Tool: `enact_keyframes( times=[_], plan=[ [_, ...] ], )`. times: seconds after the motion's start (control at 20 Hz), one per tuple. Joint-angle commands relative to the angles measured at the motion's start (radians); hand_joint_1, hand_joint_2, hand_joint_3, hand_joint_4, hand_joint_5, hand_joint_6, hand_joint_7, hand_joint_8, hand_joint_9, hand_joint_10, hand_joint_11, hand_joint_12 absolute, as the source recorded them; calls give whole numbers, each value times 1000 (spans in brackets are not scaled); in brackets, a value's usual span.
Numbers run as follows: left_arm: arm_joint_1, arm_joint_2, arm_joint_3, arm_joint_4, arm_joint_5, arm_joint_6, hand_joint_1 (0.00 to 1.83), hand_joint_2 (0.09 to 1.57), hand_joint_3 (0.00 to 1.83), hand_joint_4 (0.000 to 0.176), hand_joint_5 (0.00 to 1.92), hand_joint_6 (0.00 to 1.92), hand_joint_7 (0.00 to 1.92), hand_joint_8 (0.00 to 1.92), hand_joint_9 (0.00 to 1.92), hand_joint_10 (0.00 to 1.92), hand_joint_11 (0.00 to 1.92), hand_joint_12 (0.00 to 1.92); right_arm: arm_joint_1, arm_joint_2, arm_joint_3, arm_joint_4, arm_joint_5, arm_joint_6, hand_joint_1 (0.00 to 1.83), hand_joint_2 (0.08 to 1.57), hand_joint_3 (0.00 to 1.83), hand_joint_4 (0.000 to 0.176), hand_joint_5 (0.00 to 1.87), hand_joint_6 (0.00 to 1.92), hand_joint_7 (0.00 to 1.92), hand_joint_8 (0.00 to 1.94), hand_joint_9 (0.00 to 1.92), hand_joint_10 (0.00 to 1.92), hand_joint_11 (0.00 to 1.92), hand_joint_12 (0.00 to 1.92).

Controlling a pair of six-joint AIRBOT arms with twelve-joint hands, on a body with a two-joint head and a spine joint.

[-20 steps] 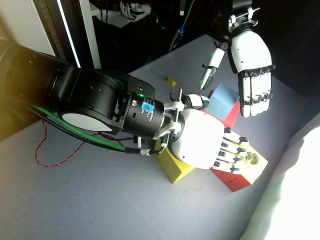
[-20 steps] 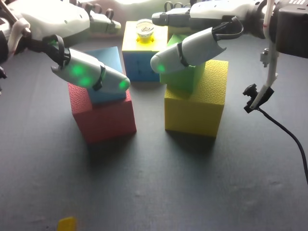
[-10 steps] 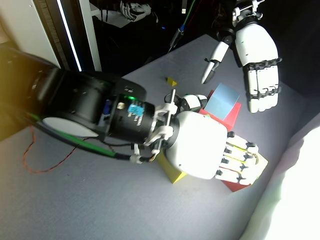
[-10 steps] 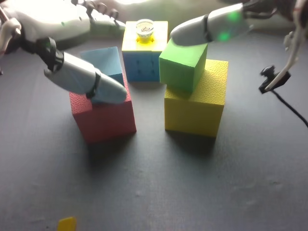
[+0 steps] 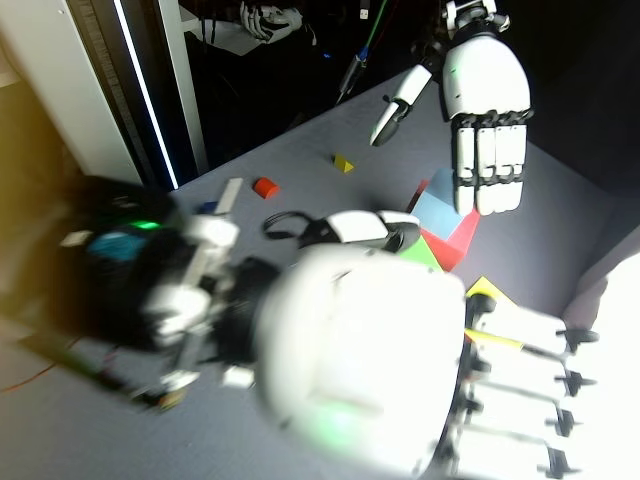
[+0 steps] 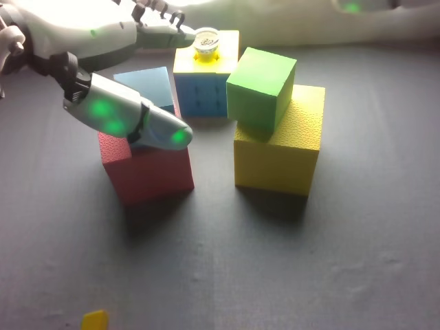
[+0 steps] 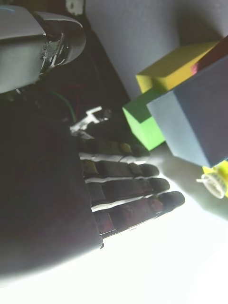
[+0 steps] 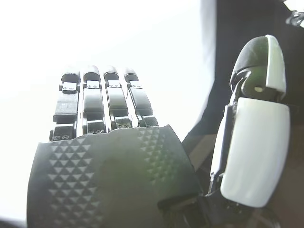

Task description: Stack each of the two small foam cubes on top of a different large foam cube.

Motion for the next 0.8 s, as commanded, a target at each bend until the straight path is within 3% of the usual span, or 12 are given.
enact_keyframes(
  times=[0.0, 0.05, 0.15, 0.2, 0.3, 0.4, 0.55, 0.75],
  plan=[
    [-13, 17, -7, 85, -68, -90, 117, 934, 0, 0, 165, 1, 184, 5, 210, 7, 274, 6, 4, 38, -1, 19, 57, 57, 464, 850, 0, 0, 0, 0, 0, 0, 0, 0, 0, 0],
    [-9, 18, -15, 143, -92, -154, 117, 934, 0, 0, 165, 1, 184, 5, 210, 7, 274, 6, -6, 54, -4, 25, 51, 81, 464, 850, 0, 0, 0, 0, 0, 0, 0, 0, 0, 0],
    [31, 24, -44, 427, -225, -470, 105, 938, 2, 0, 164, 1, 175, 0, 200, 1, 263, 1, -39, 111, -35, 23, 15, 87, 470, 845, 0, 0, 0, 0, 0, 0, 0, 0, 0, 0],
    [56, 27, -54, 506, -276, -560, 103, 939, 2, 0, 168, 2, 185, 5, 207, 4, 273, 5, -46, 133, -53, -4, 6, 87, 527, 824, 0, 0, 0, 0, 0, 0, 0, 0, 0, 0],
    [85, 33, -63, 629, -284, -705, 110, 934, 0, 0, 181, 5, 176, 1, 189, 0, 292, 12, -68, 186, -112, -85, 6, 87, 599, 806, 0, 0, 0, 0, 0, 0, 0, 0, 0, 0],
    [110, 52, -75, 824, -283, -895, 90, 955, 7, 0, 201, 10, 179, 2, 185, 0, 310, 18, -113, 244, -181, -160, 14, 87, 633, 780, 0, 0, 0, 0, 0, 0, 0, 0, 12, 5],
    [130, 84, -92, 1088, -287, -1135, 111, 957, 4, 0, 234, 13, 221, 12, 226, 10, 330, 24, -173, 295, -249, -214, 15, 83, 613, 829, 0, 0, 0, 0, 0, 0, 0, 0, 3, 3],
    [125, 88, -86, 1284, -306, -1323, 94, 953, 0, 0, 273, 2, 323, 8, 331, 11, 361, 23, -222, 325, -294, -214, 41, 69, 518, 934, 39, 0, 0, 0, 0, 0, 0, 0, 1, 3]
  ],
)
